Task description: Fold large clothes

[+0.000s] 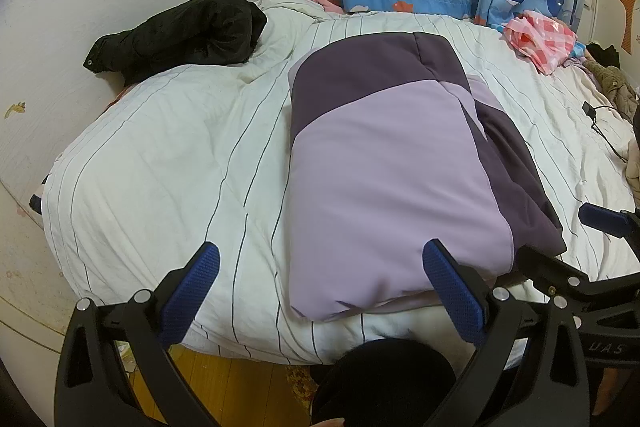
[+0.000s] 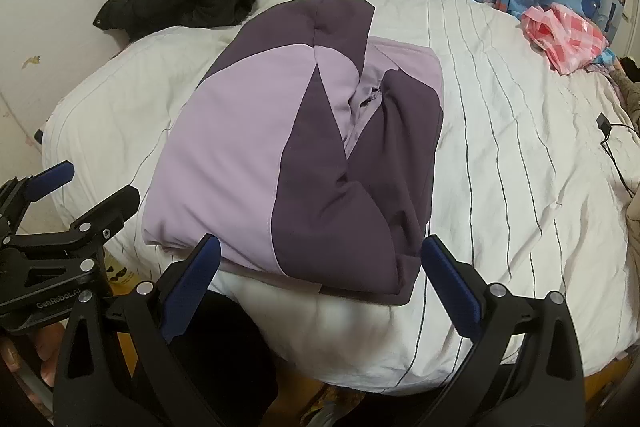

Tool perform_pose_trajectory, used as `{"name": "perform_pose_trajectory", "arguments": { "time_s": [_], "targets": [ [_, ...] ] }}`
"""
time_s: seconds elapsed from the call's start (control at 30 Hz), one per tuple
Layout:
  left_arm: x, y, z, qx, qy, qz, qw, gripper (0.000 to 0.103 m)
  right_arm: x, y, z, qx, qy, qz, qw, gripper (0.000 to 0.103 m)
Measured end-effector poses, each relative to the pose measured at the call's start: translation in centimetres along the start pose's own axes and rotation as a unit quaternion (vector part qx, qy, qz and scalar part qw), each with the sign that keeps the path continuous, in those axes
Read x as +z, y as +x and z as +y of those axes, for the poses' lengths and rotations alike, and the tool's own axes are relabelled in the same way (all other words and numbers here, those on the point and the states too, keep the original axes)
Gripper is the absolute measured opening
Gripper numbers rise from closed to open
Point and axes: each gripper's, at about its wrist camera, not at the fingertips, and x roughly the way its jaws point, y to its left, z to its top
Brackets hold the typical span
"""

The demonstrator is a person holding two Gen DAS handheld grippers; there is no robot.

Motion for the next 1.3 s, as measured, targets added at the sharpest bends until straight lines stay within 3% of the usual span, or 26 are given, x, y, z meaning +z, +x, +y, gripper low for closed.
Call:
{"name": "perform_pose_trajectory", "arguments": {
  "time_s": [1.3],
  "targets": [
    [-0.17,-0.08,0.02,0.001,-0.002,0.001,1.0000,0.097,-0.18,0.21,0.32,0.000,0.001,0.000,1.000,0.097]
  ]
}}
